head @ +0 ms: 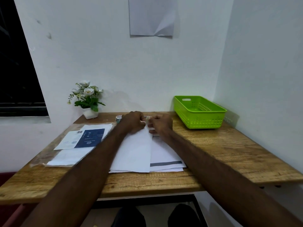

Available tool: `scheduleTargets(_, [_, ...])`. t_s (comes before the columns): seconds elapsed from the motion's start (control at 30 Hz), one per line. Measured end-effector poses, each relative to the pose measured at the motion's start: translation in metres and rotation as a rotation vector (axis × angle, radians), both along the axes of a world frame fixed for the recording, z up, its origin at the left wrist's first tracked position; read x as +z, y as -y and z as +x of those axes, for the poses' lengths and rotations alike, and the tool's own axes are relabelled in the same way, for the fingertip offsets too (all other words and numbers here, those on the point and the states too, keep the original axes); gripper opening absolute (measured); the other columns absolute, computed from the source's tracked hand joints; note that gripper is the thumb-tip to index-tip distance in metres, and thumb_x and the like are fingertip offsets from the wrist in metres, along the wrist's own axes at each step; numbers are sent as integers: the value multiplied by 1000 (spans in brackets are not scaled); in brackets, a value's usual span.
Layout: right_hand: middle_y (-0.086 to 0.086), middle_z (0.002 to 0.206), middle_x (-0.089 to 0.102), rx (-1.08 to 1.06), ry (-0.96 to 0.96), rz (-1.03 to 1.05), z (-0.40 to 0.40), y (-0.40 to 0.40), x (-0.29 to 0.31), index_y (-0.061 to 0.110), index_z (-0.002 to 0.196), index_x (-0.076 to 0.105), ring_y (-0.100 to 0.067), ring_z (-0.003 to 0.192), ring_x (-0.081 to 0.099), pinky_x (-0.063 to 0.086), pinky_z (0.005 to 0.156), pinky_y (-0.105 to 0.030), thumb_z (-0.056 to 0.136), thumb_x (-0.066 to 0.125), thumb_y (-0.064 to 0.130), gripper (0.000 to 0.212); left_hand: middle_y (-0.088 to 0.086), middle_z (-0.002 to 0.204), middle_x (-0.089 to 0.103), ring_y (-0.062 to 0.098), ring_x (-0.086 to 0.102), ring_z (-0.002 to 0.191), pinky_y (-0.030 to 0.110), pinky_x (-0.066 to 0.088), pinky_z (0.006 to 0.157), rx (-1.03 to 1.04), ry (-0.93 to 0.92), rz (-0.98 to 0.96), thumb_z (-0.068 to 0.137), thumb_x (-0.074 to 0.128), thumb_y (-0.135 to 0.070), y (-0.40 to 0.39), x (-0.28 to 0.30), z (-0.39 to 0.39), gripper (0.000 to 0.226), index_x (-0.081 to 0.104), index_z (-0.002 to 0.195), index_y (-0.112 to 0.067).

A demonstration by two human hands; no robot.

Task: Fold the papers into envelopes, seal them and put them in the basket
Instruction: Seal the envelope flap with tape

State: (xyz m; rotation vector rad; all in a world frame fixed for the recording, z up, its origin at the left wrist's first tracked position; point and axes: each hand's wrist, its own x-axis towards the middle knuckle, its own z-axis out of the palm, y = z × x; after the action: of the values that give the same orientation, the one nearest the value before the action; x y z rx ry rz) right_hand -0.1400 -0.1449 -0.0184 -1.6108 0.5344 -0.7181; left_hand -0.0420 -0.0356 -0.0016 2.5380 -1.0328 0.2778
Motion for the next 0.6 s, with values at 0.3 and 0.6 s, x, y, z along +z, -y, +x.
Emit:
scheduleTargets(0.3, [6, 82, 77, 27, 235, -469, -26, 25, 28, 23, 89, 83, -17, 56, 68, 60, 63, -46, 86, 79, 29, 8, -5, 89, 75, 10, 65, 80, 27, 49, 72, -101, -197, -405, 89, 73, -27, -16, 6, 14, 8, 76, 86, -20])
scheduleTargets(0.6, [5, 105, 79, 57, 115, -982, -25, 24, 23, 22, 100, 83, -16, 95, 73, 54, 82, -40, 91, 74, 27, 14, -10, 94, 77, 0, 66, 86, 16, 47, 76, -182, -198, -578, 91, 75, -24, -22, 15, 9, 12, 80, 100, -18])
